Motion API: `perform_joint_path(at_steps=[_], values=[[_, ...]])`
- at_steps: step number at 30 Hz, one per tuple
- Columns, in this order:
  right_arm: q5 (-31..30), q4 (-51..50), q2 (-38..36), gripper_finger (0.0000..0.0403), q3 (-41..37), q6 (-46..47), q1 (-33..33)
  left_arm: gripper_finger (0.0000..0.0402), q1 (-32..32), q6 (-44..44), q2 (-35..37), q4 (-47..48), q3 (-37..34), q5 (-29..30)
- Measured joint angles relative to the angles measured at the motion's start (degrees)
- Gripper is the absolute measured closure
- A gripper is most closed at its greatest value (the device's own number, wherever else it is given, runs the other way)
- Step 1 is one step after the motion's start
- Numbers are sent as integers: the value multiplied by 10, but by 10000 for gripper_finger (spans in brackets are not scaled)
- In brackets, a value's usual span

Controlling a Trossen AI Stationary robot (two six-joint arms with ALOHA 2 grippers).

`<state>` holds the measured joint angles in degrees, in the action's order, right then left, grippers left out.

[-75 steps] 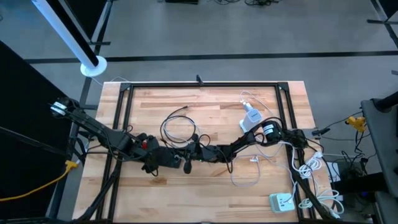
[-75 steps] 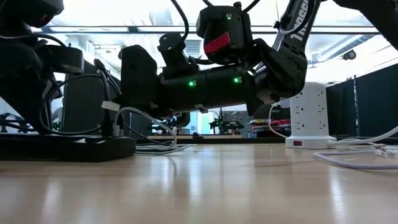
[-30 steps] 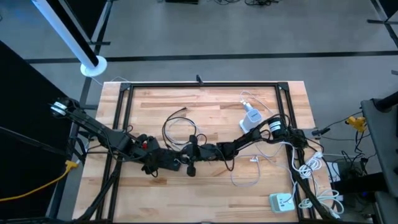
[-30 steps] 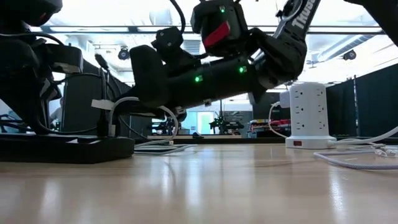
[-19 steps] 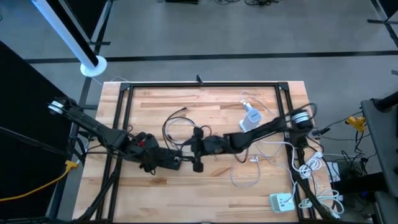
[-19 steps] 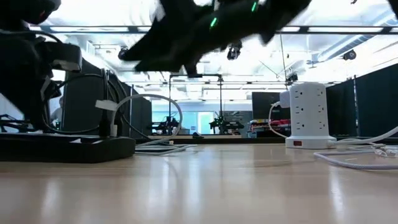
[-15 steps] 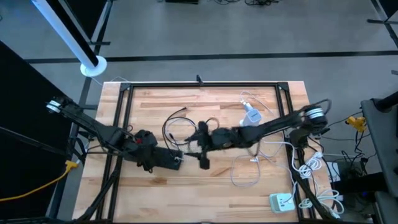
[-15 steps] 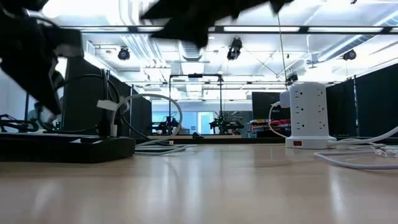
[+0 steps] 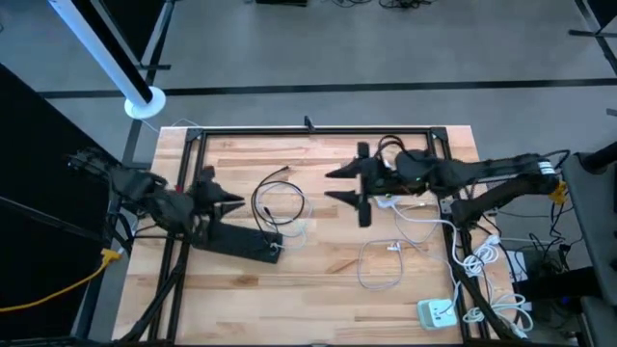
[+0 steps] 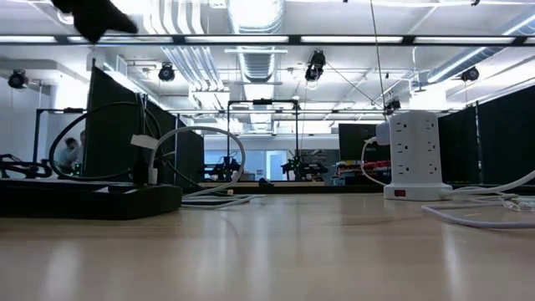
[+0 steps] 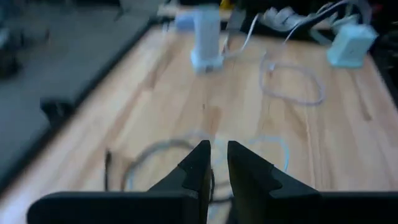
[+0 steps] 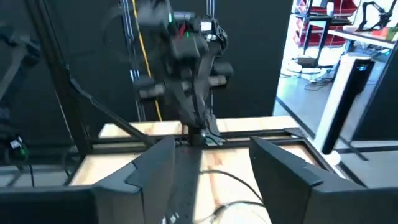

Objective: Insert USB
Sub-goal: Return to Home Position

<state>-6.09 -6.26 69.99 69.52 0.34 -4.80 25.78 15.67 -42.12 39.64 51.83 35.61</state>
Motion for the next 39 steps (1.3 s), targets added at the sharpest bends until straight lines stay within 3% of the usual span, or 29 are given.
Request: perform_joint_path(at_steps=[5,7,12,17,22,26,30,39], values=[[2,-65,-44,272,4,-41,0,358,0,-6,-3,-13,80,0],[6,-102,-62,298,7,-52,-3,358,0,-64,-4,-28,94,-3],[6,-155,-118,386,7,-91,3,360,-3,-244,-3,-158,79,-49],[6,-213,-178,390,-5,-100,26,375,-46,-331,19,-302,26,-67],[6,-211,-250,400,-53,-104,66,376,-156,-300,57,-390,-70,-153],[26,-173,-315,402,-118,-104,95,377,-250,-221,80,-466,-164,-248],[60,-94,-368,402,-205,-68,111,377,-298,-149,112,-476,-239,-256],[67,31,-455,402,-403,1,113,378,-300,-107,225,-476,-385,-255]])
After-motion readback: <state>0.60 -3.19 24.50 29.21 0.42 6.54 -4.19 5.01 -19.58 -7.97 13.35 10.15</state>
